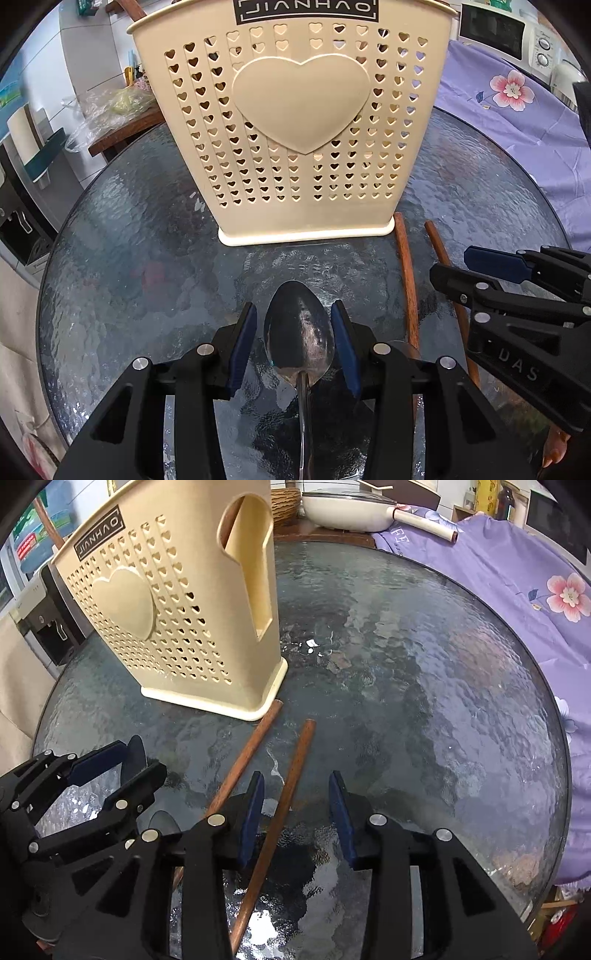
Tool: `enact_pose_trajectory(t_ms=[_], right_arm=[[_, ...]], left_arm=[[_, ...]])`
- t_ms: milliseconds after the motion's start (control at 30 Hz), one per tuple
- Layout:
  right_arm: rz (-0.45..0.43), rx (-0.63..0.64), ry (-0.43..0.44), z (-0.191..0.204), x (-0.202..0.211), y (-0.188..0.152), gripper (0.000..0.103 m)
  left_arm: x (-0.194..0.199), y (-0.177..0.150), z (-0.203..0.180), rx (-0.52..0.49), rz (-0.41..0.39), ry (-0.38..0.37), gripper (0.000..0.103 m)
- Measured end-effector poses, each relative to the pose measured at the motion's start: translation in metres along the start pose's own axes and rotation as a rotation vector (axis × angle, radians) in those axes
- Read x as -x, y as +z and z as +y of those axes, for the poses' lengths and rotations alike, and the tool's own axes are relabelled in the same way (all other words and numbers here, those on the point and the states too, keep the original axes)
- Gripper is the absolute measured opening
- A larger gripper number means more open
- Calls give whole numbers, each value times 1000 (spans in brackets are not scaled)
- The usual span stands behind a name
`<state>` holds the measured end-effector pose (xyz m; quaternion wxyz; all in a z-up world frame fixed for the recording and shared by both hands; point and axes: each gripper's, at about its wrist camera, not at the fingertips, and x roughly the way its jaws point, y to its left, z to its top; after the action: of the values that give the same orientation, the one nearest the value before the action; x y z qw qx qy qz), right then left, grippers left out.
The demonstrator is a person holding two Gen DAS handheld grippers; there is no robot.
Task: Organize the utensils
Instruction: 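Grasp a metal spoon with the left tool while the right grasps a wooden chopstick, then lift the spoon and chopstick and lower them toward the holder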
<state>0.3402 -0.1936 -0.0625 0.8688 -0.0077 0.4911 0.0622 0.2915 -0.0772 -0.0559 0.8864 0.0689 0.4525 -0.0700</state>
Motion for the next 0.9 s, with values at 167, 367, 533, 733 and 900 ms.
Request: enact_pose_trajectory(t_ms=[167,367,533,733,900], right_arm=[[-7,25,-29,6,-2,0,31],[-9,32,-36,7,-3,1,16],[-17,30,-32,7,-3,1,12],[-24,7,-16,2,-3,1,10],[-28,-14,6,-6,-4,1,8]], left_arm=[[0,-1,-2,-2,-1,-10,36],[1,0,-3,-2,-6,-8,36],[1,-1,-2,-3,-9,-10,36],[1,-2,-3,0,-15,-14,36],[3,-2,-2,5,-23,-21,36]])
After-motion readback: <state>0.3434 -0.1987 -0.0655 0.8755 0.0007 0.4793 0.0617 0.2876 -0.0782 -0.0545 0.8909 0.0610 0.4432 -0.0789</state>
